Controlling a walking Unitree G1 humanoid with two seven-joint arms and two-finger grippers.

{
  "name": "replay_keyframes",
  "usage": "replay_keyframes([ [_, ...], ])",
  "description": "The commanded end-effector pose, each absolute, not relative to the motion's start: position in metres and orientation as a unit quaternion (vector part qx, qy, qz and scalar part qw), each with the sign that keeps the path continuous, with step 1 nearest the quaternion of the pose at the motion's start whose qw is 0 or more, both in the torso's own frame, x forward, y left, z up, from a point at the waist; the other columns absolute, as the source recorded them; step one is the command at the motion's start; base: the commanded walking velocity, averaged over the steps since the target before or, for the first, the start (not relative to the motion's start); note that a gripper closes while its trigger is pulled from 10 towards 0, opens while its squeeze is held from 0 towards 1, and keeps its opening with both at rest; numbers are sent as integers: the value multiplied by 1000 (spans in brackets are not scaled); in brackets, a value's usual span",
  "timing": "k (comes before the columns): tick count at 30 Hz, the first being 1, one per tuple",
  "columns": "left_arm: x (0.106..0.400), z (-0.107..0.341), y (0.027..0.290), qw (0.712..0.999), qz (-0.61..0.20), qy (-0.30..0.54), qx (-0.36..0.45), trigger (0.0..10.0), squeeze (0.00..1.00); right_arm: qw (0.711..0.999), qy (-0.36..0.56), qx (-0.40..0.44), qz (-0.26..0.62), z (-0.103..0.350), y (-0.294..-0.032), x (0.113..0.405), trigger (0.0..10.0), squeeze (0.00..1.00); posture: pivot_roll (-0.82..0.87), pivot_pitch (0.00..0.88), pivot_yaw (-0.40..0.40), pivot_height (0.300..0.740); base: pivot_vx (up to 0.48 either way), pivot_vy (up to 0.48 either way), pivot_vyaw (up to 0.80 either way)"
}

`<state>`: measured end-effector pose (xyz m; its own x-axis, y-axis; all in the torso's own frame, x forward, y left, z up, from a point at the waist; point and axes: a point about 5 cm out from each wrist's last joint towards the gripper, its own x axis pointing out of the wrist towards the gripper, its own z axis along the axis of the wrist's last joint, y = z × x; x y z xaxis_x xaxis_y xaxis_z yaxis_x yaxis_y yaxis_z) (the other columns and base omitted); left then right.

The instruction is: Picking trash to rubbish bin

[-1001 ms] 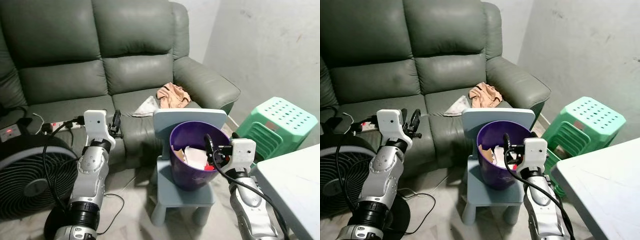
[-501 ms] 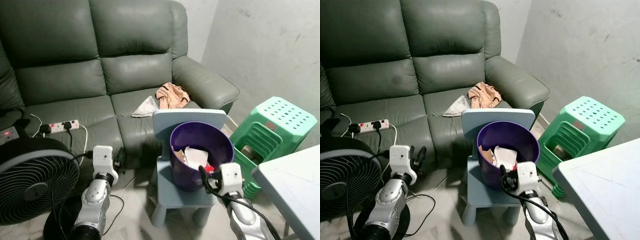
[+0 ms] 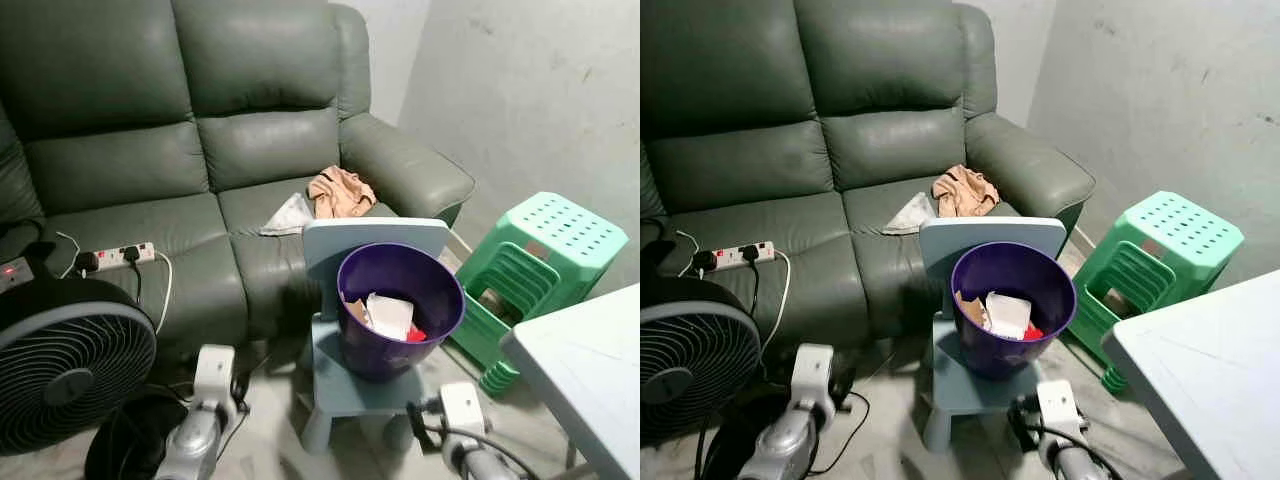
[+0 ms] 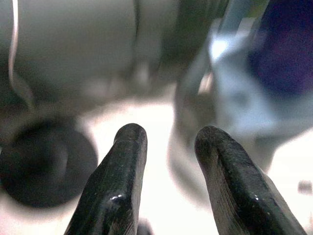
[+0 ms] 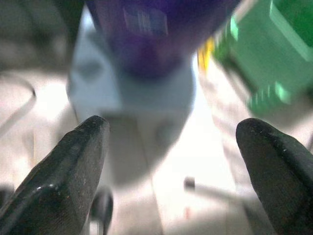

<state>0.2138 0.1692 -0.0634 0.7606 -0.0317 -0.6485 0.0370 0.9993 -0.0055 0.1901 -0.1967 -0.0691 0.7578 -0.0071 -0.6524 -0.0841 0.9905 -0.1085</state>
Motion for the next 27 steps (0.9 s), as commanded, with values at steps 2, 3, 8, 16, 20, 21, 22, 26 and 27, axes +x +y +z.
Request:
replay_keyframes([
  [2, 194, -76, 173, 920, -15, 391, 18, 10000, 0, 914, 402, -62, -6, -83, -204, 167, 10000, 0, -52, 0, -46, 740, 0, 0, -594],
  [3, 187, -80, 174, 916, -19, 401, 20, 10000, 0, 904, 424, -47, -20, -89, -205, 154, 10000, 0, -57, 0, -43, 740, 0, 0, -594],
  [8, 180, -82, 176, 914, -13, 404, 16, 10000, 0, 895, 444, -22, -27, -96, -198, 139, 10000, 0, -43, 0, -48, 740, 0, 0, -594],
  [16, 186, -79, 179, 917, -14, 398, 20, 10000, 0, 899, 437, -18, -30, -94, -199, 145, 10000, 0, -33, 0, -43, 740, 0, 0, -591],
  [20, 193, -76, 179, 921, -19, 390, 22, 10000, 0, 902, 431, -17, -29, -92, -200, 149, 10000, 0, -33, 0, -42, 740, 0, 0, -589],
  [21, 194, -75, 179, 921, -19, 389, 22, 10000, 0, 902, 431, -17, -28, -92, -200, 150, 10000, 0, -33, 0, -42, 740, 0, 0, -594],
  [22, 195, -75, 178, 921, -20, 388, 22, 10000, 0, 902, 431, -16, -27, -92, -199, 150, 10000, 0, -33, 0, -42, 740, 0, 0, -575],
  [26, 197, -74, 175, 923, -26, 384, 20, 10000, 0, 906, 423, -13, -21, -91, -198, 153, 10000, 0, -34, 0, -43, 740, 0, 0, -102],
  [27, 197, -74, 175, 923, -26, 384, 19, 10000, 0, 906, 422, -12, -21, -90, -197, 153, 10000, 0, -34, 0, -43, 740, 0, 0, 0],
])
